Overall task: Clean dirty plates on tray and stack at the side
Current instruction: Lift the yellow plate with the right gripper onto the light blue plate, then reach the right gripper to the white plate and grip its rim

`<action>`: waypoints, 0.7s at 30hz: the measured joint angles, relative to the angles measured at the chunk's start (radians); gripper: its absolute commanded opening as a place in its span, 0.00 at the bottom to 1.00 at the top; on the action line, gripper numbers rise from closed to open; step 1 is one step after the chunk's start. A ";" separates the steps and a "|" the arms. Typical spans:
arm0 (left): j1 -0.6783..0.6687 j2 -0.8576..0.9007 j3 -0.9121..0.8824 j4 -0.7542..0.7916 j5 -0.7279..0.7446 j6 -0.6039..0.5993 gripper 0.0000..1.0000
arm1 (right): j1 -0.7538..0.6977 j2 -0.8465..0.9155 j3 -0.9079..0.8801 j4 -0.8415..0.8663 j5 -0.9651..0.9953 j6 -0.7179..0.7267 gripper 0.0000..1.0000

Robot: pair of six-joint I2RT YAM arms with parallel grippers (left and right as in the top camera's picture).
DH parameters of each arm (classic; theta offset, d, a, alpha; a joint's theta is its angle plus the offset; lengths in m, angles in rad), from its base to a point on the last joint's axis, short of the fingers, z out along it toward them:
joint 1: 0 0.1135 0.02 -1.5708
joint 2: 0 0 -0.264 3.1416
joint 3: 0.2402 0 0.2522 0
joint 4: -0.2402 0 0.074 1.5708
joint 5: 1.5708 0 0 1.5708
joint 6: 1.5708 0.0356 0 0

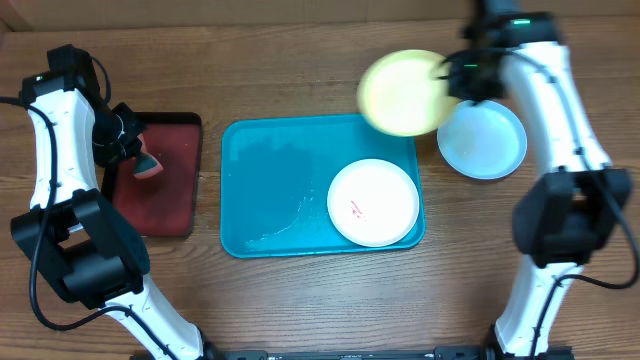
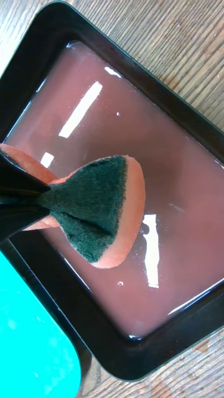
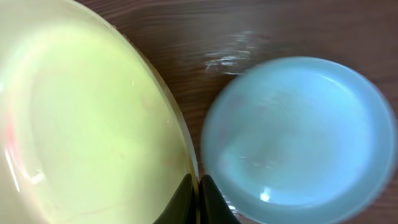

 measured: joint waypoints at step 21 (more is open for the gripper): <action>0.000 0.000 0.000 0.005 0.000 0.000 0.04 | -0.328 -0.015 -0.380 0.205 -0.084 0.035 0.20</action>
